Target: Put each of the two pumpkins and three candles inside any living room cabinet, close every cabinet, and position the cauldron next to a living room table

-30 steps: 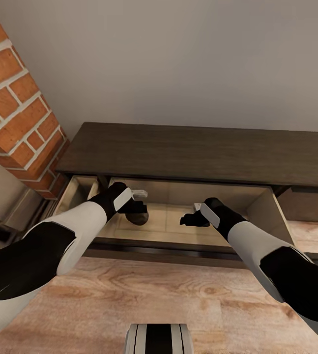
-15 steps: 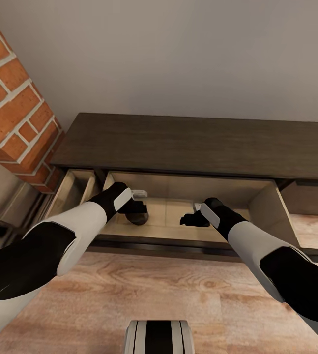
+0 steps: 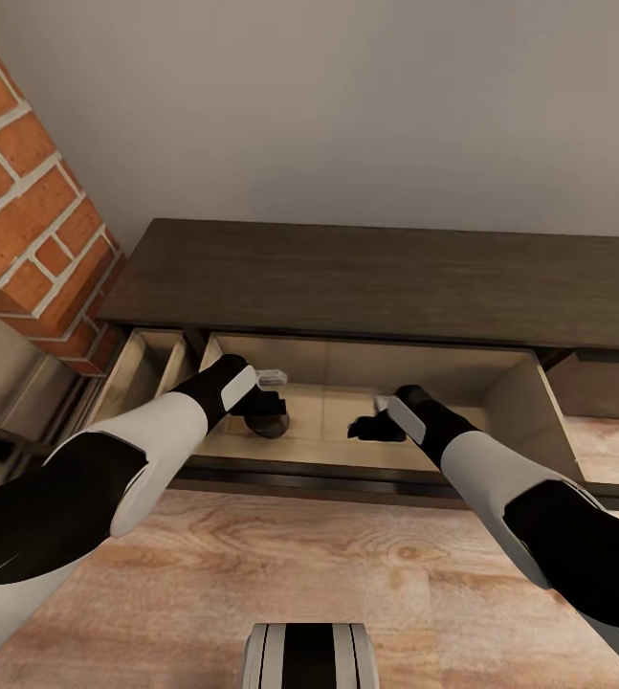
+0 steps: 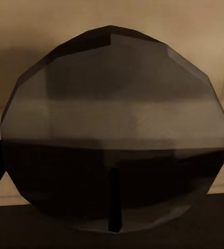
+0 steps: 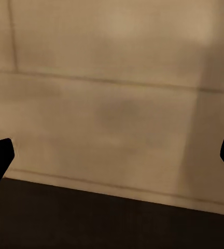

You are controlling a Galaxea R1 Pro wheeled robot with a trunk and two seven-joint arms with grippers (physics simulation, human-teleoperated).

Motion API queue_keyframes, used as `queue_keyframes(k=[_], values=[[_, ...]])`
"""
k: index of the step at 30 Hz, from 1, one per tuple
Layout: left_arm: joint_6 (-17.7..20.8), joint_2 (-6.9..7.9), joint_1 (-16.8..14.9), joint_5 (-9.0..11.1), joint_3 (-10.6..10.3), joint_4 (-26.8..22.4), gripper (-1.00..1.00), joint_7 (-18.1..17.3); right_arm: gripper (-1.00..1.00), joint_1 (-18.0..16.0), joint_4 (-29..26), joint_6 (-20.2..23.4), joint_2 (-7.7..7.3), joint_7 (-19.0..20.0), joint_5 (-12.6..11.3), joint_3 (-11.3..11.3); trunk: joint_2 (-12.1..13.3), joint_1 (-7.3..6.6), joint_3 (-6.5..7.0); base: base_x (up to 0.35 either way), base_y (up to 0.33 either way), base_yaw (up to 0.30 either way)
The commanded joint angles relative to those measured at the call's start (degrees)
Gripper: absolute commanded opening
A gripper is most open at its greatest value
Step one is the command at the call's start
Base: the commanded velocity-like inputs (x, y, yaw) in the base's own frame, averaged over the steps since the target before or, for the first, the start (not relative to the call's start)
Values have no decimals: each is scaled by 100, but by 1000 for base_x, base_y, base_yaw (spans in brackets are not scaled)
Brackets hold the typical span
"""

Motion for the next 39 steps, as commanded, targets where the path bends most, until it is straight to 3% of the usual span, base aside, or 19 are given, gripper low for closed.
queue_keyframes(k=[1, 4, 11, 14, 18, 29, 39], values=[[21, 0, -3, 60, -26, -8, -100, 44, 100, -1, 8, 14, 45, -50, -60, 37, -1, -1, -4, 0, 0, 0], [21, 0, -4, 60, -26, -8, -100, 44, 100, 2, 37, 8, 168, -49, -58, 37, -1, -1, -4, 0, 0, 0], [41, 51, -71, 86, -1, -76, -100, -17, 100, 49, -11, 38, 290, -57, -66, 81, -1, -1, -4, 24, 0, 0], [44, 61, -174, 88, 0, -179, -100, -27, 100, -45, -98, 44, 286, -64, -69, 80, -1, -1, -4, 0, 0, 0], [41, 149, -210, 100, 9, -210, -100, -57, 100, 86, -54, 60, 260, -74, -66, 67, -1, -1, -4, 0, 0, 0], [47, 169, -208, 95, 9, -234, -100, -61, 100, 431, -51, 44, 255, -75, -67, 65, -1, -1, -4, 0, 0, 0], [47, 165, -208, 95, 14, -229, -100, -45, 100, 404, -277, 40, 228, -103, -66, 10, -1, -1, -4, 0, 0, 0]])
